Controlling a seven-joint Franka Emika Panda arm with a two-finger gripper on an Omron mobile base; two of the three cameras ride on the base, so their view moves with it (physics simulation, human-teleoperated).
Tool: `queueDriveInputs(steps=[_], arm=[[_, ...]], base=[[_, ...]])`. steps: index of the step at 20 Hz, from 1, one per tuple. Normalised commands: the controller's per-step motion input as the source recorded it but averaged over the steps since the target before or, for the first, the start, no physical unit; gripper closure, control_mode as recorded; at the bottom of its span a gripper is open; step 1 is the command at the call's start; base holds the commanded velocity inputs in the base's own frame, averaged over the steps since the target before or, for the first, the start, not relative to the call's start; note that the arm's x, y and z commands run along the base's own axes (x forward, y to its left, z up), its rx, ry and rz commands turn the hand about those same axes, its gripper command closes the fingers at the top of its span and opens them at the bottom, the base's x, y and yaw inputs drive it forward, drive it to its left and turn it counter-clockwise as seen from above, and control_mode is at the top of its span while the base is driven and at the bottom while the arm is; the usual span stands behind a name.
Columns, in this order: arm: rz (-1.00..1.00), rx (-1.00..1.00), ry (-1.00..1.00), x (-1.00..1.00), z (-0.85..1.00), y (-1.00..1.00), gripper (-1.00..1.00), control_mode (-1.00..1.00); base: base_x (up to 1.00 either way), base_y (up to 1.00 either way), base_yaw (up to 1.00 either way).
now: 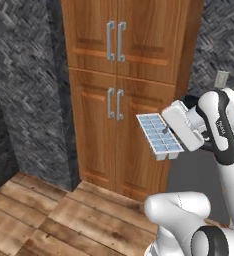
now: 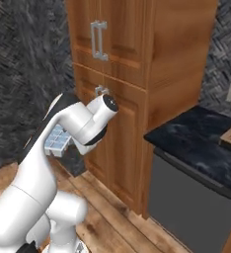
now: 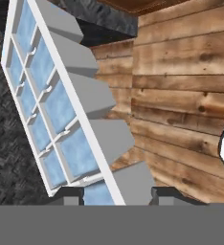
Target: The ice cube tray has been filled with water. Take the tray and place it in the freezer to make ice. Close the freezer door after placing the tray.
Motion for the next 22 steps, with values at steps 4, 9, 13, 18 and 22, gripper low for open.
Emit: queueDriveInputs(steps=[4,9,13,18,22], arm=[[0.0,0.0,0.0,0.0,0.0,0.0,1.0,1.0],[0.0,0.0,0.0,0.0,0.0,0.0,1.0,1.0],[0.0,0.0,0.0,0.0,0.0,0.0,1.0,1.0],[0.0,0.0,0.0,0.0,0.0,0.0,1.0,1.0],[0.0,0.0,0.0,0.0,0.0,0.0,1.0,1.0]], base=[[-0.28,0.0,0.6],[-0.06,0.0,0.66],[0.0,0.0,0.7],[0.0,0.0,0.72],[0.0,0.0,0.69]])
